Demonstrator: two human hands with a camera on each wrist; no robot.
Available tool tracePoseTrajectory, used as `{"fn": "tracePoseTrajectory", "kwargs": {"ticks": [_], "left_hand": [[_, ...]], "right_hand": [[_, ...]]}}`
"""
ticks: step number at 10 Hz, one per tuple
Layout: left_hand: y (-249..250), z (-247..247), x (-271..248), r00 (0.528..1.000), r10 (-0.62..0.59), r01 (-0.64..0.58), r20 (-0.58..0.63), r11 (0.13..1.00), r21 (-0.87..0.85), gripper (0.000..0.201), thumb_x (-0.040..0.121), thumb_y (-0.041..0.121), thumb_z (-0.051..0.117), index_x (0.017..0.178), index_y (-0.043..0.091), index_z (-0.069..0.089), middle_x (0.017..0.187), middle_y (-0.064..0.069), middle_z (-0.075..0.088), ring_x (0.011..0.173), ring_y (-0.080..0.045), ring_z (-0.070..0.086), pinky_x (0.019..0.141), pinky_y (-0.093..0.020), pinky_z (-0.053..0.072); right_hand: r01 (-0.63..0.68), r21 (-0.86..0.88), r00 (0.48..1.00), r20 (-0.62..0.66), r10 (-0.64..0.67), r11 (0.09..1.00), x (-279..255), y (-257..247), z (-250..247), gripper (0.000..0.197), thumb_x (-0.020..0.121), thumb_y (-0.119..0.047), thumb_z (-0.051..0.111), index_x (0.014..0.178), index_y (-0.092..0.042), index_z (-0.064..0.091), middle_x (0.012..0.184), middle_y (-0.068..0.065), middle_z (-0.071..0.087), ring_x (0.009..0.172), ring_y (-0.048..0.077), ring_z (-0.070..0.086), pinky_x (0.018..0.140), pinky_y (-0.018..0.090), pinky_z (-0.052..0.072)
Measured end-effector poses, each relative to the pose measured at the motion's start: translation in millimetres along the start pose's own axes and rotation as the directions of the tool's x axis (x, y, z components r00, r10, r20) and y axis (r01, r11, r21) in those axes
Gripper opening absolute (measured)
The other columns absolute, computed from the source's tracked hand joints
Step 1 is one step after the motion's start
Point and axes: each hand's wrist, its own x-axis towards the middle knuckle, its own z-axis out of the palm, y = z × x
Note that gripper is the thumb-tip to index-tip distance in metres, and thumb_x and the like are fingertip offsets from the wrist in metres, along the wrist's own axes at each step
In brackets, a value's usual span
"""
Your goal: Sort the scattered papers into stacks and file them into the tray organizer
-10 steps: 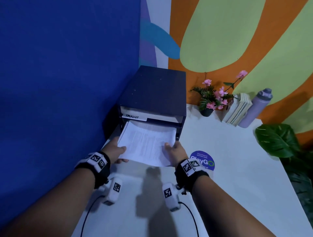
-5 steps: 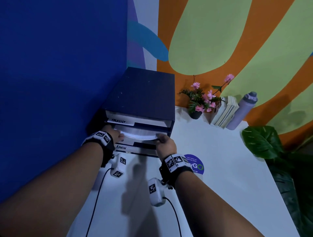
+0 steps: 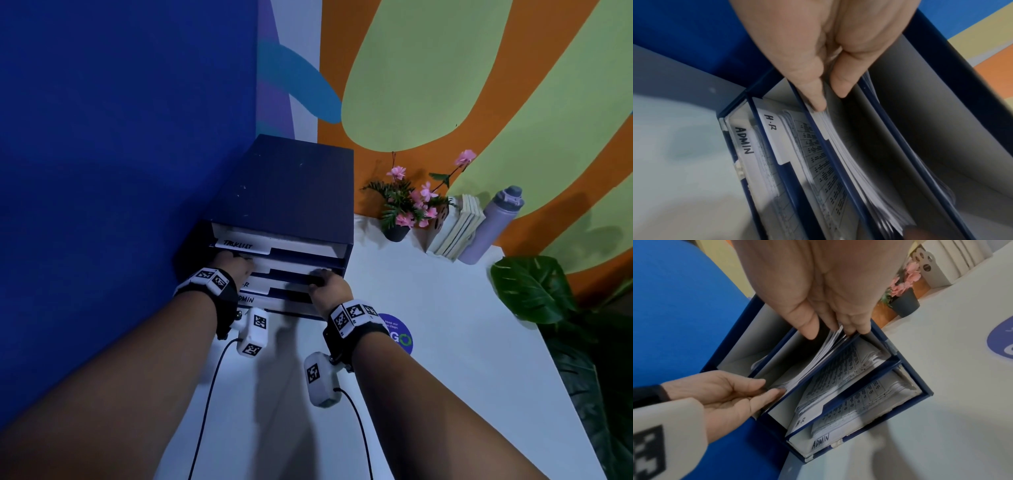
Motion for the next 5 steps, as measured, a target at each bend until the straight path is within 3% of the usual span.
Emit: {"fn": "tracePoseTrajectory", "kwargs": {"ticks": [1, 2, 3, 4, 5], "left_hand": [[-16, -3, 17, 1.0, -0.008, 0.008, 0.005, 1.0, 0.012, 0.013, 0.059, 0.013, 0.061, 0.068, 0.012, 0.052, 0.079, -0.013, 0.056, 0.084, -0.025, 0.055, 0.082, -0.04, 0.048], [2, 3, -16, 0.999, 0.047, -0.045, -0.009, 0.981, 0.191, 0.028, 0.08, 0.008, 0.062, 0.067, 0.026, 0.044, 0.084, -0.004, 0.055, 0.09, -0.024, 0.054, 0.091, -0.041, 0.052], [12, 12, -40, 0.995, 0.101, -0.095, -0.005, 0.951, 0.294, 0.034, 0.085, 0.009, 0.061, 0.068, 0.03, 0.041, 0.093, -0.004, 0.054, 0.09, -0.022, 0.052, 0.094, -0.038, 0.05], [15, 24, -63, 0.997, 0.066, -0.073, 0.033, 0.94, 0.333, 0.013, 0.087, 0.015, 0.06, 0.077, 0.018, 0.051, 0.099, -0.009, 0.054, 0.081, -0.022, 0.054, 0.085, -0.034, 0.048], [10, 35, -80, 0.995, 0.045, -0.074, 0.083, 0.921, 0.381, 0.047, 0.086, 0.026, 0.061, 0.131, 0.013, 0.049, 0.126, -0.017, 0.054, 0.107, -0.033, 0.058, 0.093, -0.037, 0.049]], "right_hand": [[-0.002, -0.001, 1.0, -0.021, 0.002, 1.0, -8, 1, -4, 0.039, 0.093, -0.011, 0.048, 0.132, -0.014, 0.056, 0.132, 0.012, 0.057, 0.118, 0.03, 0.055, 0.092, 0.026, 0.043], [-0.02, 0.01, 0.999, -0.029, 0.02, 1.0, -17, 3, -8, 0.042, 0.095, -0.011, 0.047, 0.136, -0.011, 0.051, 0.136, 0.012, 0.054, 0.123, 0.03, 0.052, 0.095, 0.026, 0.041], [-0.034, 0.039, 0.999, -0.036, 0.035, 0.999, -32, 8, -13, 0.042, 0.094, -0.013, 0.047, 0.135, -0.013, 0.052, 0.136, 0.01, 0.055, 0.123, 0.028, 0.053, 0.099, 0.026, 0.041], [-0.007, 0.033, 0.999, -0.05, 0.009, 0.999, -44, 18, -26, 0.038, 0.093, -0.013, 0.049, 0.129, -0.015, 0.058, 0.131, 0.006, 0.059, 0.119, 0.026, 0.056, 0.096, 0.025, 0.043], [0.029, -0.058, 1.0, 0.007, -0.029, 0.998, -60, 32, -45, 0.035, 0.093, -0.016, 0.05, 0.128, -0.017, 0.059, 0.129, 0.005, 0.061, 0.118, 0.026, 0.057, 0.093, 0.025, 0.044]]}}
